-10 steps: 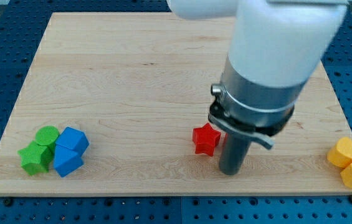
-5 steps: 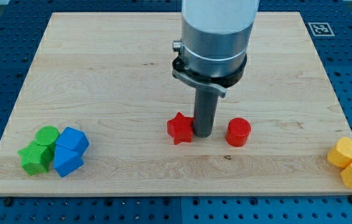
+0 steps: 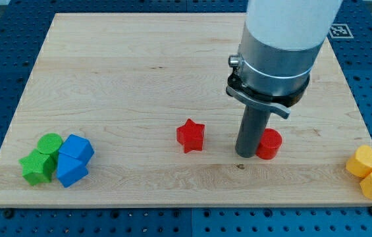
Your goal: Move the red circle to the left side of the yellow heart
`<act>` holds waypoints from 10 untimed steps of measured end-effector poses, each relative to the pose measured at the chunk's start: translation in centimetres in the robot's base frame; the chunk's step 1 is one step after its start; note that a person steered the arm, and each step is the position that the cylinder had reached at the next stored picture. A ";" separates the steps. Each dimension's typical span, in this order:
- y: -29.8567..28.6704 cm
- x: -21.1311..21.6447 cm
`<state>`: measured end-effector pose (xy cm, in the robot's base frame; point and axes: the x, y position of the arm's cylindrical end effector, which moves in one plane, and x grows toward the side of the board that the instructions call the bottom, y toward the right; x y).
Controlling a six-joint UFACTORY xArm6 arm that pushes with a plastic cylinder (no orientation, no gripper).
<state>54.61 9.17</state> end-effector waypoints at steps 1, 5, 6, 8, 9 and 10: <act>0.7 0.0; 2.0 -0.5; 2.7 0.0; 3.0 -1.9; 3.3 -2.9; 5.3 -2.2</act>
